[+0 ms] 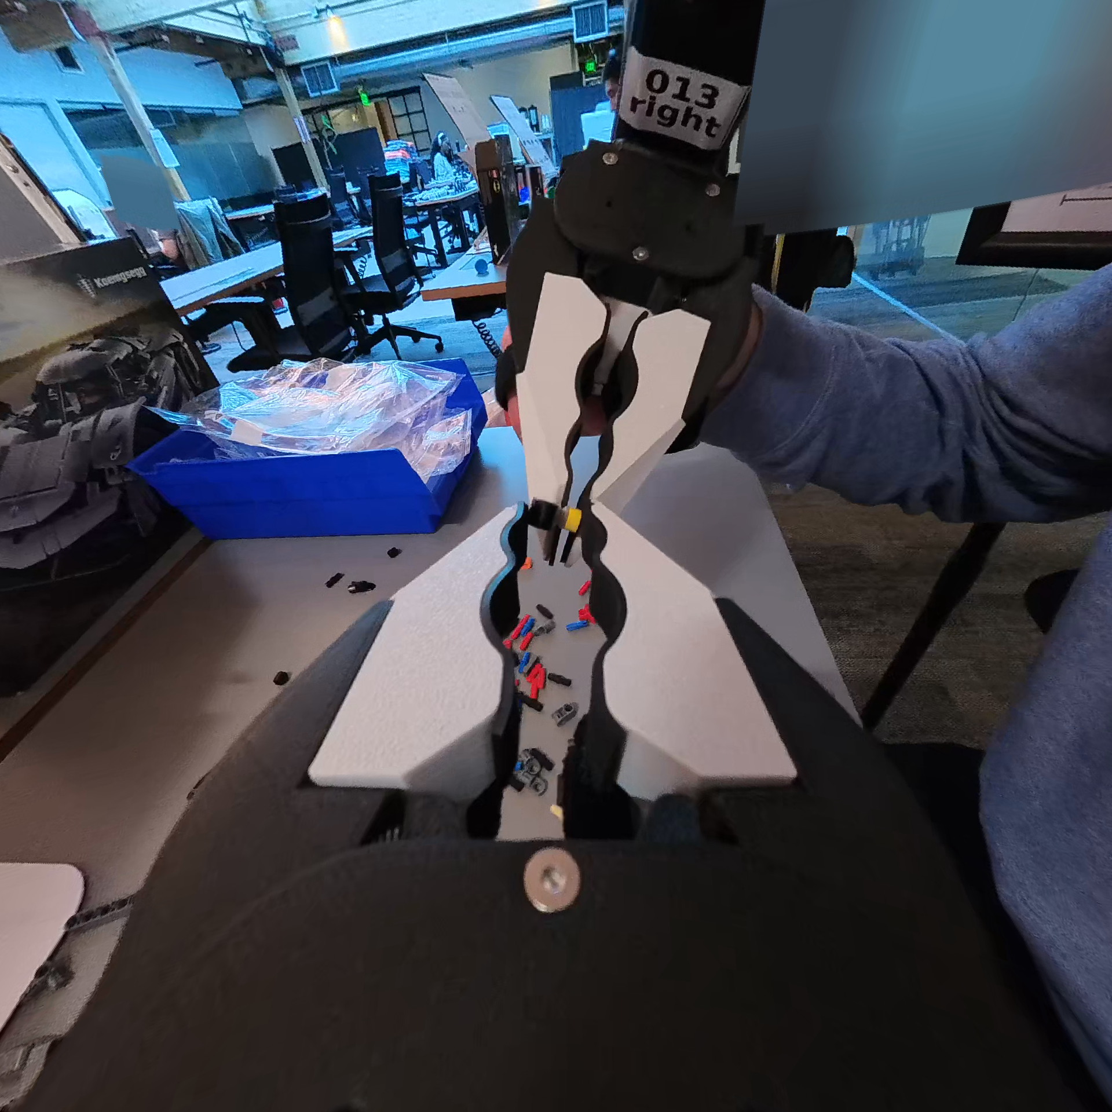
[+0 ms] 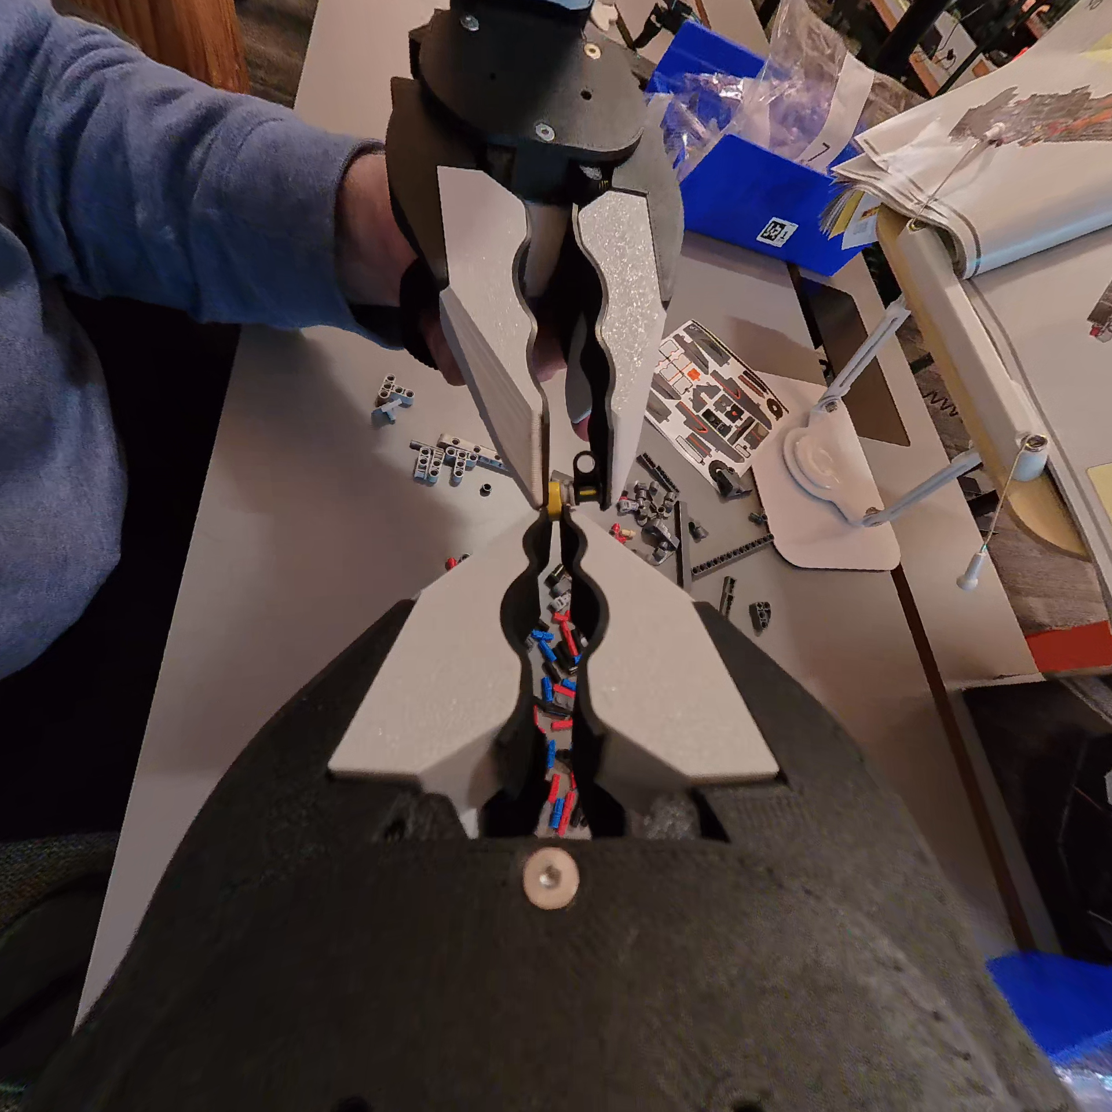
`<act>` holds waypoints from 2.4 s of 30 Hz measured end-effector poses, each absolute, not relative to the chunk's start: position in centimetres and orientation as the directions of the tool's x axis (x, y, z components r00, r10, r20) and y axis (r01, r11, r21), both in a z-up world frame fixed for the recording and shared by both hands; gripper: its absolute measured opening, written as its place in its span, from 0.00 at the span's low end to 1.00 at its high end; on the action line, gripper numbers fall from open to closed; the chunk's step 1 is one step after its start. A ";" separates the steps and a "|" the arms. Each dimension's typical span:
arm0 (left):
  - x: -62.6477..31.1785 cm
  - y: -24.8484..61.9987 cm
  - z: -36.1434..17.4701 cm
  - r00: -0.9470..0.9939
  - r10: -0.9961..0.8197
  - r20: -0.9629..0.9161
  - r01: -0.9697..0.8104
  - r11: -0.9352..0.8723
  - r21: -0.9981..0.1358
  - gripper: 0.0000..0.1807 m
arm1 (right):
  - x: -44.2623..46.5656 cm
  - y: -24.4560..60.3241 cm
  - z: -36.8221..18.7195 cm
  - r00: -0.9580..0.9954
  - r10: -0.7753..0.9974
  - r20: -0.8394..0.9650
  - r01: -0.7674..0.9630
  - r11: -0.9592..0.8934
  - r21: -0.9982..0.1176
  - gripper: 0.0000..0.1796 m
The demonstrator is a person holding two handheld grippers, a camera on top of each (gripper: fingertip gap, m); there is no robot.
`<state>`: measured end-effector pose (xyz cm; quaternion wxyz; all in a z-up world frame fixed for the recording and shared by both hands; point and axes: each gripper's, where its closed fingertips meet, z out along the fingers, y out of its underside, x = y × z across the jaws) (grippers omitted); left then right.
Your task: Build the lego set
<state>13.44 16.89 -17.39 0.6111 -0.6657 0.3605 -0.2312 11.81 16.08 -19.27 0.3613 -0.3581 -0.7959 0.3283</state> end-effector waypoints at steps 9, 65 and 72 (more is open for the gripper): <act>13.2 17.2 -17.8 0.645 -0.751 -0.143 -0.215 0.001 -0.977 0.08 | 11.6 16.5 -19.6 -0.457 0.827 0.327 0.365 0.510 -0.779 0.00; 6.6 18.9 -22.0 0.788 -0.608 -0.097 -0.202 -0.106 -0.974 0.08 | 11.7 17.0 -35.9 -0.185 0.977 0.111 0.715 0.211 -0.667 0.05; 6.7 18.9 -22.1 0.784 -0.614 -0.095 -0.201 -0.107 -0.974 0.08 | 12.1 17.5 -35.9 -0.125 0.983 0.134 0.716 0.183 -0.674 0.06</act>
